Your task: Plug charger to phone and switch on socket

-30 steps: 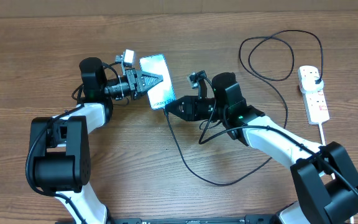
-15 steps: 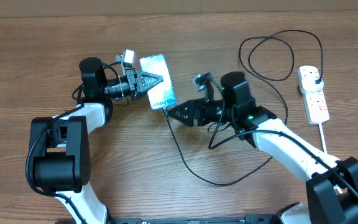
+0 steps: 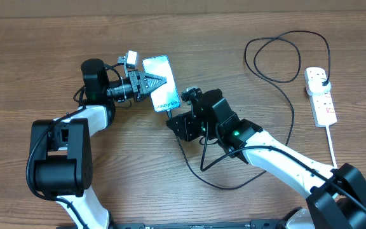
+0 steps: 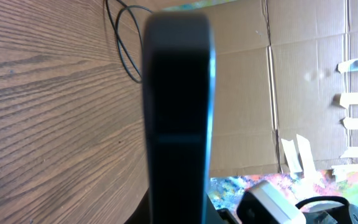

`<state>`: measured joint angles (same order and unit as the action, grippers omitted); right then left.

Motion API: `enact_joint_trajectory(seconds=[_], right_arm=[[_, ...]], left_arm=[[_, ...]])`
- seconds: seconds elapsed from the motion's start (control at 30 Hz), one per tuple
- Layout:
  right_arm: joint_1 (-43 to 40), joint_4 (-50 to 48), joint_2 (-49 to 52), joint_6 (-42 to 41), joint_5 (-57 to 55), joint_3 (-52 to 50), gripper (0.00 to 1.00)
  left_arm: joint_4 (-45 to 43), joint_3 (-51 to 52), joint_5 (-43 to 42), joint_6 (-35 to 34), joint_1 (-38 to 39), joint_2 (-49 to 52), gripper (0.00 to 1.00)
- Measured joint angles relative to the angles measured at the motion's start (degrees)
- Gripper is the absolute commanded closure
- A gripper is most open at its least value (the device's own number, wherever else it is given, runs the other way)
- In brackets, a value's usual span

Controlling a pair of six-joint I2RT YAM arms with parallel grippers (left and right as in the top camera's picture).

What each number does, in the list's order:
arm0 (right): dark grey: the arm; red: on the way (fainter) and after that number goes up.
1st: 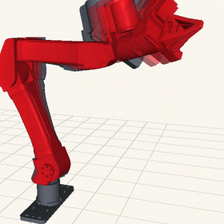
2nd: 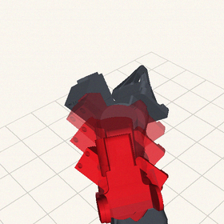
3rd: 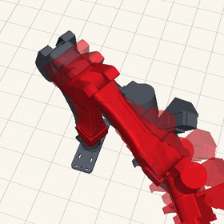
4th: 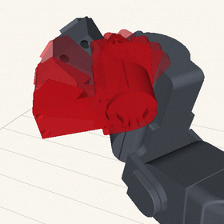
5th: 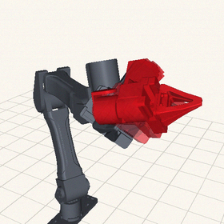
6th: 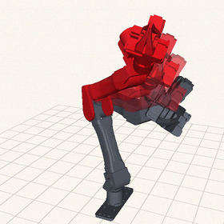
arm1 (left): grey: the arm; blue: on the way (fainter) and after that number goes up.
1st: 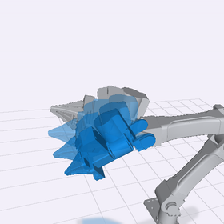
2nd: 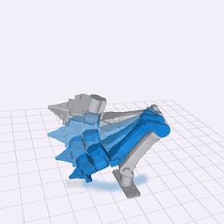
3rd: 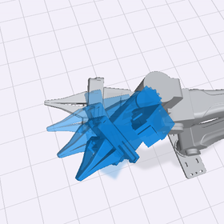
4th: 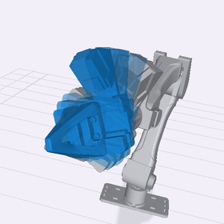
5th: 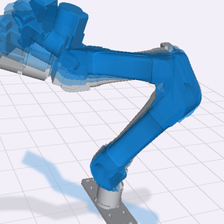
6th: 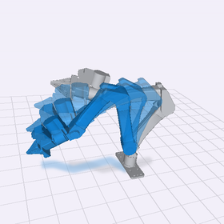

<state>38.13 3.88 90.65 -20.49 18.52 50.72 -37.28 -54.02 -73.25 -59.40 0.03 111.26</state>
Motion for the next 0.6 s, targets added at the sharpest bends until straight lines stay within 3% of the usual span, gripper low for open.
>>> enact_joint_trajectory(seconds=[0.4, 0.6], right_arm=[[0.02, -1.27, 0.00, 0.31, -2.86, 0.00, 0.73], [0.02, -2.21, 0.00, 0.42, -2.62, 0.00, 0.74]], left_arm=[[0.00, 0.00, 1.05, 0.00, 0.00, 0.00, 0.96], [0.00, 0.00, 1.09, -0.04, 0.00, 0.00, 0.96]])
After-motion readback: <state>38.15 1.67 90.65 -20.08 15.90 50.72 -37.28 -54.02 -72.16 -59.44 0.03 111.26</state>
